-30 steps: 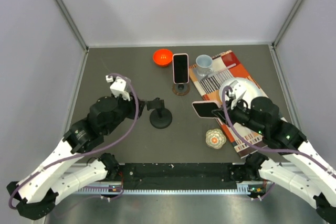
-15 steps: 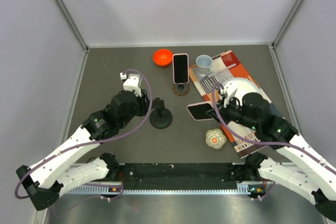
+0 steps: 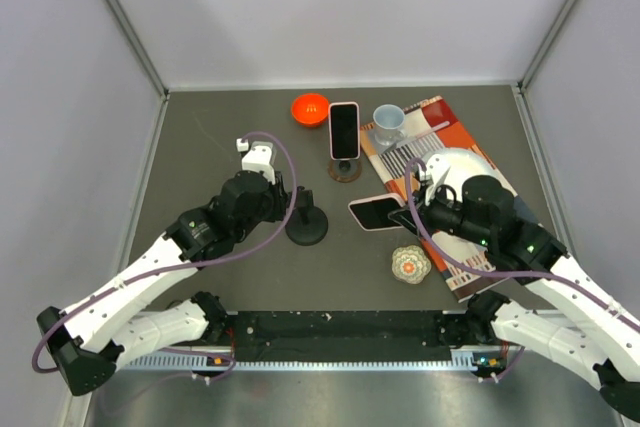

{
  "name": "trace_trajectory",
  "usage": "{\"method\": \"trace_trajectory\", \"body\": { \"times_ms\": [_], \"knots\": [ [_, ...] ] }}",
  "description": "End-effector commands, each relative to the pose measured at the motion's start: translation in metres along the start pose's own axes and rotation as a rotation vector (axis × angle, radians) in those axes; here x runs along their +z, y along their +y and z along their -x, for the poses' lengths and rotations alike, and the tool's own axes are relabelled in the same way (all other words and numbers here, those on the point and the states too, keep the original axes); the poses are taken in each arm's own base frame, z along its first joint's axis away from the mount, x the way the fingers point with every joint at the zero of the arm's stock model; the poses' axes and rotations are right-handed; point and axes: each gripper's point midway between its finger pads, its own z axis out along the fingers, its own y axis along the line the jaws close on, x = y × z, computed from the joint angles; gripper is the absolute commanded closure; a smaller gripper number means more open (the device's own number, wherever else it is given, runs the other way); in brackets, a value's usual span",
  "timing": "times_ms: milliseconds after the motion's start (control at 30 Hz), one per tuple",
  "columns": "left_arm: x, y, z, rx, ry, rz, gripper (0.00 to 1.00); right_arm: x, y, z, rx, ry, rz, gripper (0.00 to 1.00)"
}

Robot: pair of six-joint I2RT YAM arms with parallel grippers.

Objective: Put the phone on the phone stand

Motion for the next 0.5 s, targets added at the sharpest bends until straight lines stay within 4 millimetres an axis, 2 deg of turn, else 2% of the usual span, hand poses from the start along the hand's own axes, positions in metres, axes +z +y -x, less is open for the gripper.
{"method": "trace_trajectory", "body": {
  "times_ms": [0, 467],
  "knots": [
    [0.0008, -0.0034, 0.0005, -0.014, -0.008, -0.015, 0.64, -0.0048, 0.0071, 0.0457, -0.038, -0.155, 0.031, 1.00],
    [0.0011, -0.0052, -0.0077, 0.003, 0.022, -0.032, 0.66, 0.0007, 0.0116, 0.0439, -0.026, -0.150, 0.059, 1.00]
  ]
}}
